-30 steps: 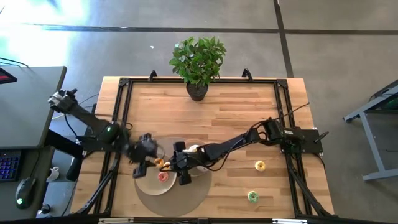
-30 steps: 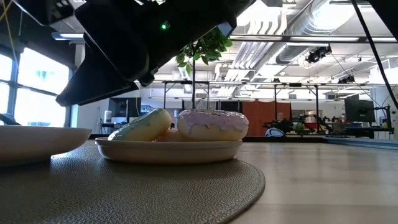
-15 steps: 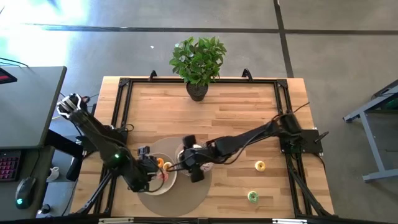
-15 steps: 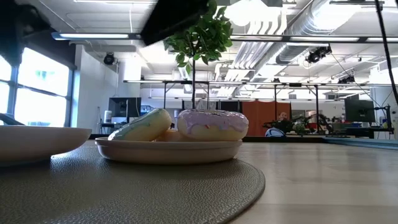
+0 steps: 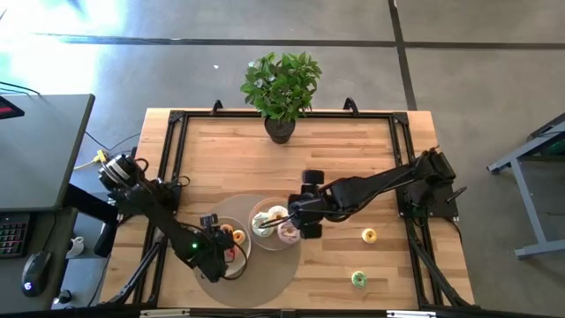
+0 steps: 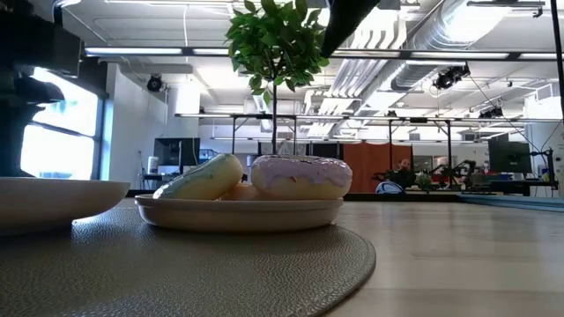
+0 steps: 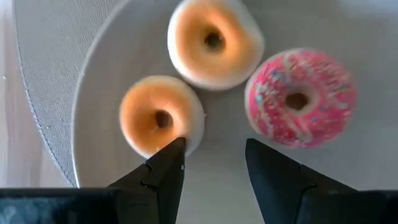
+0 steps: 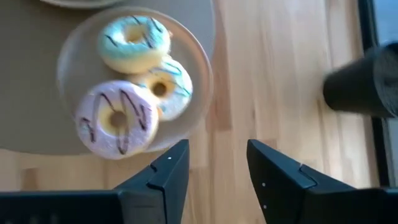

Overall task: Pick & Place donuts
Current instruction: Adjust the small pink and green donuts

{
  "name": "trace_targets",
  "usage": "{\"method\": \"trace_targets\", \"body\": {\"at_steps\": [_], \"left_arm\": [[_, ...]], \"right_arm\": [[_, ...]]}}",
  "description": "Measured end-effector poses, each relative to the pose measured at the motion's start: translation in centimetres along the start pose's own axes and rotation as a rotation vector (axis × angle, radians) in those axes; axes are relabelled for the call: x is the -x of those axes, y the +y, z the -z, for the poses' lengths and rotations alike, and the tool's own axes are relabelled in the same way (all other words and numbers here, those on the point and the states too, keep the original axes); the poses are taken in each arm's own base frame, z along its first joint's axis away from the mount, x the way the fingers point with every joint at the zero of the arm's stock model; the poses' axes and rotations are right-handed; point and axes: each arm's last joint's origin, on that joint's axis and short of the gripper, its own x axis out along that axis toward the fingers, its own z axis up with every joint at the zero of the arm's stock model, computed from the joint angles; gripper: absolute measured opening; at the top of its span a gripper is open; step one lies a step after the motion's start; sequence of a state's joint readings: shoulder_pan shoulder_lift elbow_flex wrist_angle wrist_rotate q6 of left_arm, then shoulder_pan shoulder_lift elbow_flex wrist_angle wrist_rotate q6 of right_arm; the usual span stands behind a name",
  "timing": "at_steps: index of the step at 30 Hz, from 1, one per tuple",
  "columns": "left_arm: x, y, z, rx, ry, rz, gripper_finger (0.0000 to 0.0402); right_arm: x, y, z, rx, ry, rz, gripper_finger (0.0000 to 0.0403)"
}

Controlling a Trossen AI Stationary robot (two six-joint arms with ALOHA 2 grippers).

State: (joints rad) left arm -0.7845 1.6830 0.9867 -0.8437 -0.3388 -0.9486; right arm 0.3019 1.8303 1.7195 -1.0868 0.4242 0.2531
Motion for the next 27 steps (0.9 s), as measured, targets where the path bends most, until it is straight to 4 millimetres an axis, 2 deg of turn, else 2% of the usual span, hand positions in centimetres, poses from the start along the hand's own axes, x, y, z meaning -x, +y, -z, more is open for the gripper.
{"method": "trace_targets", "body": {"at_steps": [9, 21, 27], "left_arm": [[-1.2, 0.7, -0.9, 0.027, 0.004, -0.065, 0.0161], [-1.1, 2.6, -2.2, 0.033, 0.068, -0.161, 0.0047], [-1.6, 3.4, -3.0, 0.083, 0.105, -0.134, 0.0025]], "right_arm": [[-0.2, -0.2, 0.4, 0.003, 0.031, 0.061, 0.0122], [-0.2, -0.1, 0.4, -0.021, 0.039, 0.036, 0.0098], [-0.2, 0.2, 0.5, -0.037, 0.050, -0.005, 0.0094]]}}
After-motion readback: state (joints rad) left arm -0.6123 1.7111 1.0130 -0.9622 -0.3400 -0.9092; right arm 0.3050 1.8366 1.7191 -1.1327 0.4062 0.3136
